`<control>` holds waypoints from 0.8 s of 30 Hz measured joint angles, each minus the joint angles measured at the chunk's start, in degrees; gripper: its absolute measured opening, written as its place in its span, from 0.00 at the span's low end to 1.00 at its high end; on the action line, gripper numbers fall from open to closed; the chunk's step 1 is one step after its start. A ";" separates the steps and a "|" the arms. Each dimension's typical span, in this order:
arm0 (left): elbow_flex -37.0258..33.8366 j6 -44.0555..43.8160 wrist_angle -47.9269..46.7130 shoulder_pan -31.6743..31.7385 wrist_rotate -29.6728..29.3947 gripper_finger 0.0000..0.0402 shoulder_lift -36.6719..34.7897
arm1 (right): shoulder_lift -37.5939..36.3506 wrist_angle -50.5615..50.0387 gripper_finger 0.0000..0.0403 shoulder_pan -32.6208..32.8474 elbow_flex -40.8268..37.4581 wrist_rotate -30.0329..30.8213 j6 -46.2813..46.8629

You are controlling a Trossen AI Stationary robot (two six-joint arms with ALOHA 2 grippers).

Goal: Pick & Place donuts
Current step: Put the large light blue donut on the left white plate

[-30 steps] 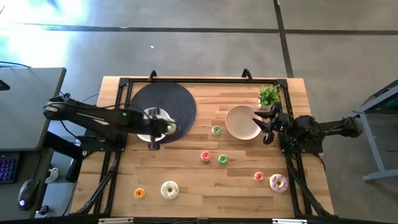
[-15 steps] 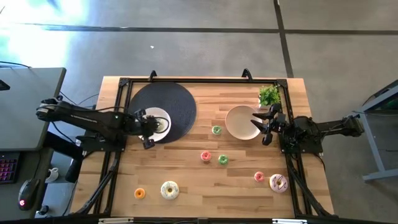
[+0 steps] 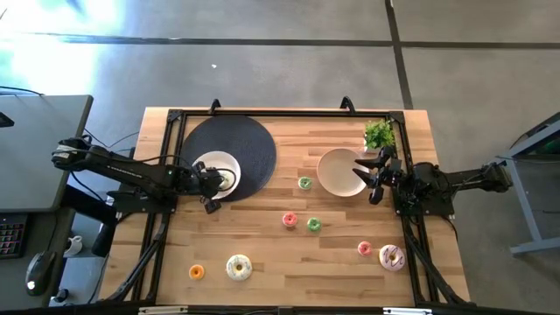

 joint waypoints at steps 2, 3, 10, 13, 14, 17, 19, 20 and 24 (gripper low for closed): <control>0.00 0.63 -0.07 -0.04 0.00 0.08 0.02 | 0.00 -0.02 0.35 0.02 0.00 -0.02 0.00; 0.00 0.95 -0.02 -0.08 -1.18 0.08 0.00 | 0.00 -0.03 0.35 0.02 0.00 -0.02 0.00; 1.04 3.04 0.10 -0.07 -2.91 0.08 0.00 | 0.00 -0.17 0.35 0.01 0.00 -0.02 -0.02; 1.28 7.22 0.82 -0.07 -3.73 0.08 0.01 | 0.00 -0.17 0.35 0.00 0.00 -0.02 -0.20; 1.31 8.12 1.29 -0.07 -3.85 0.08 0.00 | 0.00 -0.17 0.35 0.01 0.00 -0.02 -0.28; 1.33 8.71 2.00 -0.07 -4.48 0.08 0.00 | 0.00 -0.18 0.35 0.02 0.00 -0.02 -0.26; 1.33 8.78 2.26 -0.07 -5.24 0.08 0.00 | 0.00 -0.18 0.35 0.01 0.00 -0.02 -0.15; 1.33 9.21 2.02 -0.07 -6.74 0.08 0.01 | 0.00 -0.19 0.35 0.00 0.00 -0.02 -0.27; 1.33 8.37 2.83 -0.04 -9.84 0.08 0.02 | 0.00 -0.19 0.35 0.00 0.00 -0.02 -0.33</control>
